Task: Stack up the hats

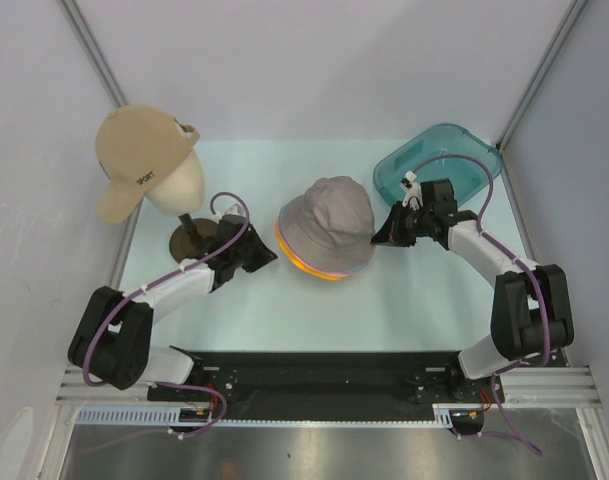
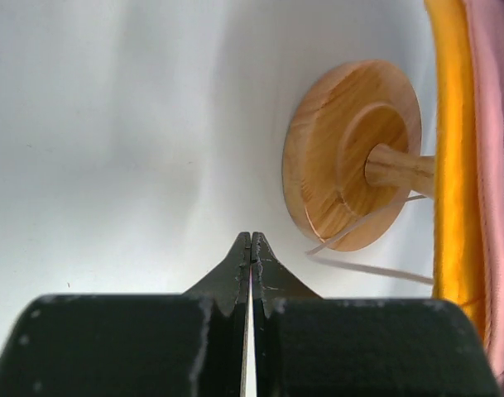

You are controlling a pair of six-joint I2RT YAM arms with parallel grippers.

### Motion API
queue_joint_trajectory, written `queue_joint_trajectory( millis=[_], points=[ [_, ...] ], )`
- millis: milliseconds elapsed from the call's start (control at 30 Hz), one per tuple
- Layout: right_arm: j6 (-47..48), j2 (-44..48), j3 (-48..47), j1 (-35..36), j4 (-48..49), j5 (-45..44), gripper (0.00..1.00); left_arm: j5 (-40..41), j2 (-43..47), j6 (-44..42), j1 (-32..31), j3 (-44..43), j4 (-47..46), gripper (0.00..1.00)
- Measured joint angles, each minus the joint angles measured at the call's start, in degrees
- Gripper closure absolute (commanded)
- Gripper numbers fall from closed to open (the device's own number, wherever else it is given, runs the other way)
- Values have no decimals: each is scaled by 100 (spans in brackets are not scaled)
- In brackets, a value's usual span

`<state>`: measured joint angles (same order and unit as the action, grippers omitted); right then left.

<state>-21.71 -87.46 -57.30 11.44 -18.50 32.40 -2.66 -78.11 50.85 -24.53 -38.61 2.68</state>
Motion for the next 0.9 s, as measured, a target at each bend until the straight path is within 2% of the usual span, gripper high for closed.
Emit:
queue_joint_trajectory(
  millis=[200, 267, 367, 400, 467, 500, 600, 700, 900],
  points=[
    [85, 188, 0, 42, -122, -55, 100, 50, 90, -219, 0, -125, 151, 100],
    [92, 236, 0, 68, -136, -52, 97, 83, 216, -293, 0, -177, 184, 99],
    [103, 323, 0, 96, -140, -52, 86, 122, 525, -358, 0, -236, 260, 89],
    [105, 356, 0, 101, -142, -52, 71, 129, 662, -389, 0, -243, 286, 74],
    [103, 426, 0, 109, -162, -52, 46, 168, 859, -476, 0, -243, 352, 54],
    [96, 459, 0, 109, -186, -50, 31, 208, 951, -520, 0, -243, 398, 30],
    [188, 608, 7, 114, -258, -72, 20, 278, 1150, -686, -11, -243, 511, 1],
    [293, 857, 37, 107, -332, -184, 16, 376, 1327, -907, -24, -243, 586, 0],
    [404, 1779, 459, -50, -313, -597, 15, 610, 1749, -1357, -66, -240, 656, 0]
  ],
)
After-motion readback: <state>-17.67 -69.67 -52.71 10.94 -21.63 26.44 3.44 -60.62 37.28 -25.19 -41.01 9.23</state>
